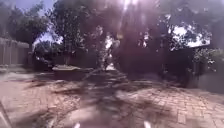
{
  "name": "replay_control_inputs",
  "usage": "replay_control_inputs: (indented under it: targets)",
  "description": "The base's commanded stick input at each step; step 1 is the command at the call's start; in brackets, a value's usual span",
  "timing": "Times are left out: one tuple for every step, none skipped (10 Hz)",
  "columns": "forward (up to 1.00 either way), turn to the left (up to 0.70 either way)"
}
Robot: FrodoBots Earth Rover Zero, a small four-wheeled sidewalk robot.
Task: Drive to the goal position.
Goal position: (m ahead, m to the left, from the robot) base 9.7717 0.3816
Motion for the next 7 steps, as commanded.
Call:
replay_control_inputs:
  targets:
    - [0.7,0.0]
    - [0.7,0.0]
    - [0.7,0.0]
    - [0.7,0.0]
    - [0.7,0.0]
    - [0.7,0.0]
    - [0.7,0.0]
